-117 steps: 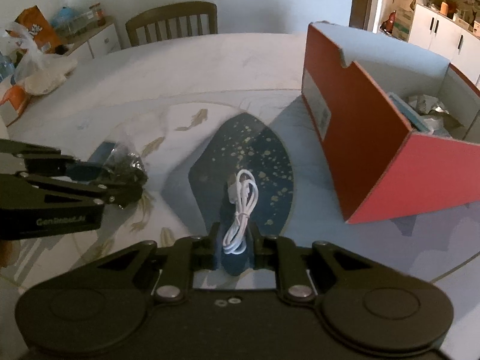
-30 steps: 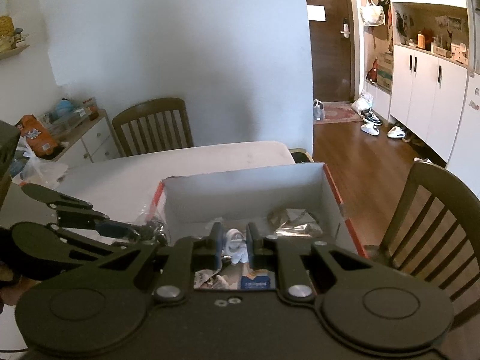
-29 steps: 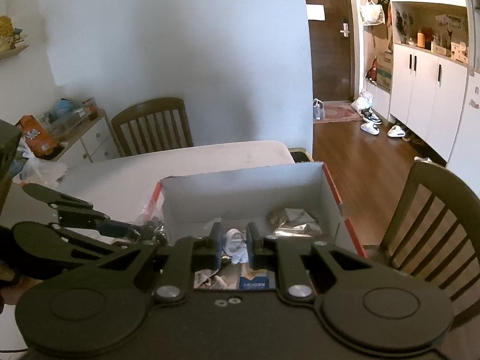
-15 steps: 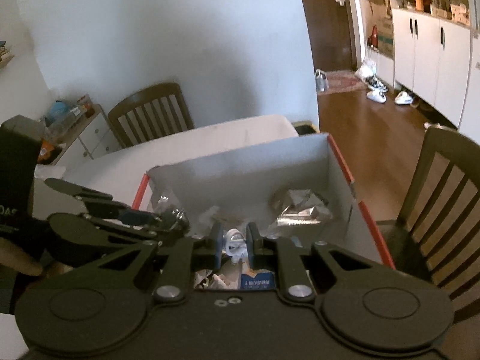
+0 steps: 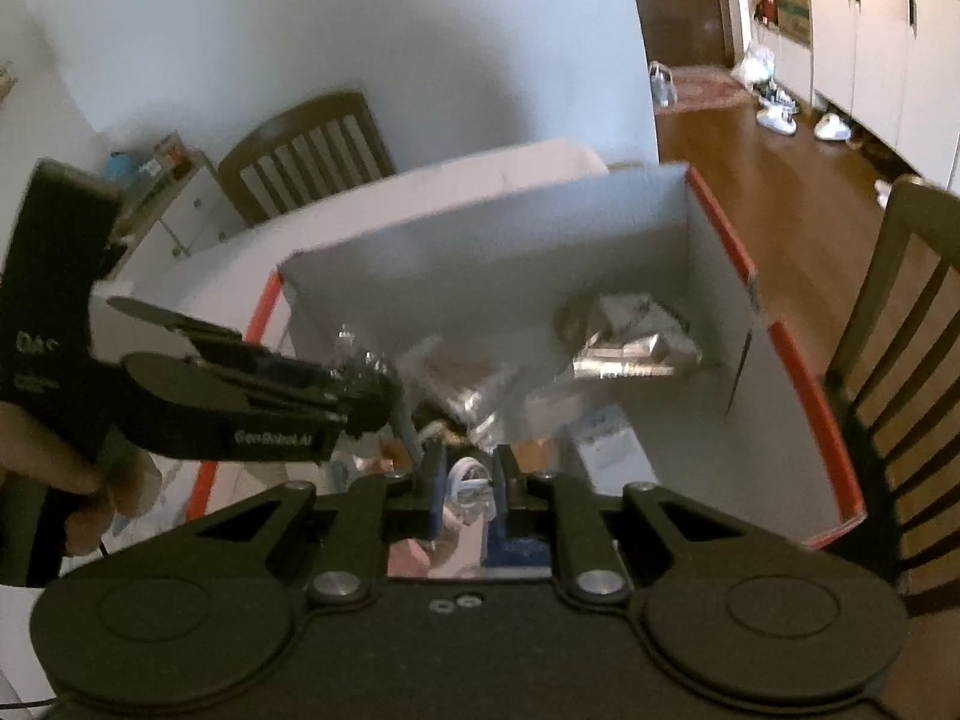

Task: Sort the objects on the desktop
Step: 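Carry the seaweed bag and white cable over the red shoebox with both tools, then open left tool to drop the seaweed bag while right tool releases the cable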

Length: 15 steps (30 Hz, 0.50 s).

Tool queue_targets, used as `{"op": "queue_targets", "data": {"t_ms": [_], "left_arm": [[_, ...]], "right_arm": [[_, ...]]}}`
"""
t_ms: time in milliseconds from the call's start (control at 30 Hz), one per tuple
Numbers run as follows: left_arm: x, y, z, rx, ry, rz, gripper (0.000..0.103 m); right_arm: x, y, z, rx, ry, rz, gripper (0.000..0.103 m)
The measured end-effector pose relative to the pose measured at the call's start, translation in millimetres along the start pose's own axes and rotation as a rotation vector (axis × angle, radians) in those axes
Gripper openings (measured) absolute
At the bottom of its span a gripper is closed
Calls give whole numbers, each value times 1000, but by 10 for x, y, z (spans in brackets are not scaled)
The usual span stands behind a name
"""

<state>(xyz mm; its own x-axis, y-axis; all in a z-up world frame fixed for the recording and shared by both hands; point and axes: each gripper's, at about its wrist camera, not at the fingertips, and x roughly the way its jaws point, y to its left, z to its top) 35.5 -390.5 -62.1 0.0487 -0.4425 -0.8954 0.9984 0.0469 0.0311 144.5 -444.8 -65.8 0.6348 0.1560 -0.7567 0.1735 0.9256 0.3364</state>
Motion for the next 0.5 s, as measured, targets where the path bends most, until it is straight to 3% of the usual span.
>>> {"op": "queue_targets", "data": {"t_ms": [500], "left_arm": [[140, -164, 16, 144, 44, 139, 36]], "right_arm": [[146, 10, -33, -46, 66, -20, 15]]}}
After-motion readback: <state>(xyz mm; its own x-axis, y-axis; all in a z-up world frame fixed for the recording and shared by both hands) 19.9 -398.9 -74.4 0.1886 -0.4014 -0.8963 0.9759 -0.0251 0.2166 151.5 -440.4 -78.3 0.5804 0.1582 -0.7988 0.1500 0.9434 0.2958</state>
